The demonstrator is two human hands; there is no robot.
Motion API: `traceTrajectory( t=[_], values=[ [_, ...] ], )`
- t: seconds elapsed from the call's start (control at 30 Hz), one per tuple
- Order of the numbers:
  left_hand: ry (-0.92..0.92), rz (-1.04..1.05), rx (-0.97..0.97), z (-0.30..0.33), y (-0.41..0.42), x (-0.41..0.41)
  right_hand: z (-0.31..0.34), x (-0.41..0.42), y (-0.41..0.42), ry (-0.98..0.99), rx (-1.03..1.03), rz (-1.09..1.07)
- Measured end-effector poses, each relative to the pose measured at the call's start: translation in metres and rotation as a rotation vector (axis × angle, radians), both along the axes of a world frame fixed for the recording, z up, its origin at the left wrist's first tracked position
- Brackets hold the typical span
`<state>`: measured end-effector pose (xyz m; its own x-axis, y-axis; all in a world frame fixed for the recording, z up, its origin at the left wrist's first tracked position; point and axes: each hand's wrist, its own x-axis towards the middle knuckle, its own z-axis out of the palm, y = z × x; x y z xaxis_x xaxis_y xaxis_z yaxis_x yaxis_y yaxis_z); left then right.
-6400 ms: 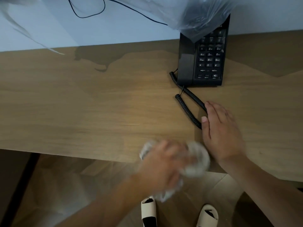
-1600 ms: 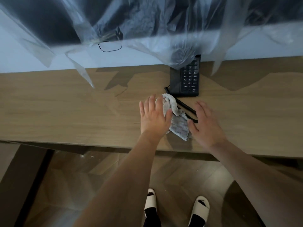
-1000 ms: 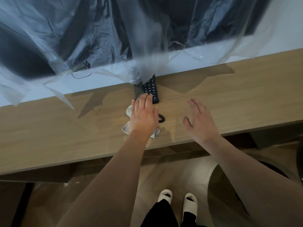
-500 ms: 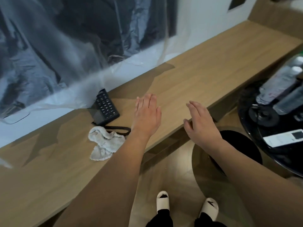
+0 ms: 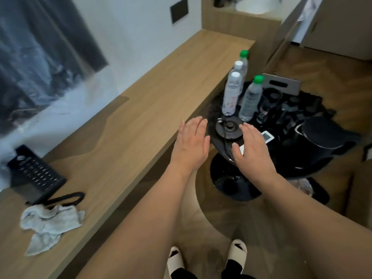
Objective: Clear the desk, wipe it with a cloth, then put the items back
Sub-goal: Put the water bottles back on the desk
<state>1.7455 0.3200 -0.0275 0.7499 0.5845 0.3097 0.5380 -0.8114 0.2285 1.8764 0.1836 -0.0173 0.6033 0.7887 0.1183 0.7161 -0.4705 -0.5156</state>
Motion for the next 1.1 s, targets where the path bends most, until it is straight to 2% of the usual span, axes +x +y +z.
traceTrajectory(
  t=[0.3, 0.63, 0.87, 0.97, 1.1],
  values=[
    [0.041, -0.078, -0.016, -0.012, -0.024, 0.078, -0.019, 0.079, -0.032, 0.108, -0.009, -0.068],
    [0.002, -0.153, -0.077, -0.038, 0.014, 0.156, -0.03, 0.148, -0.005, 0.127, -0.036, -0.148],
    [-0.036, -0.179, -0.208, -0.057, 0.028, 0.193, -0.039, 0.179, 0.016, 0.164, -0.014, -0.146],
    [-0.068, -0.163, -0.252, -0.065, 0.03, 0.198, -0.043, 0.192, 0.022, 0.181, -0.038, -0.13],
    [-0.046, -0.036, -0.313, -0.075, 0.03, 0.204, -0.045, 0.218, 0.027, 0.208, -0.12, -0.054]
  ],
)
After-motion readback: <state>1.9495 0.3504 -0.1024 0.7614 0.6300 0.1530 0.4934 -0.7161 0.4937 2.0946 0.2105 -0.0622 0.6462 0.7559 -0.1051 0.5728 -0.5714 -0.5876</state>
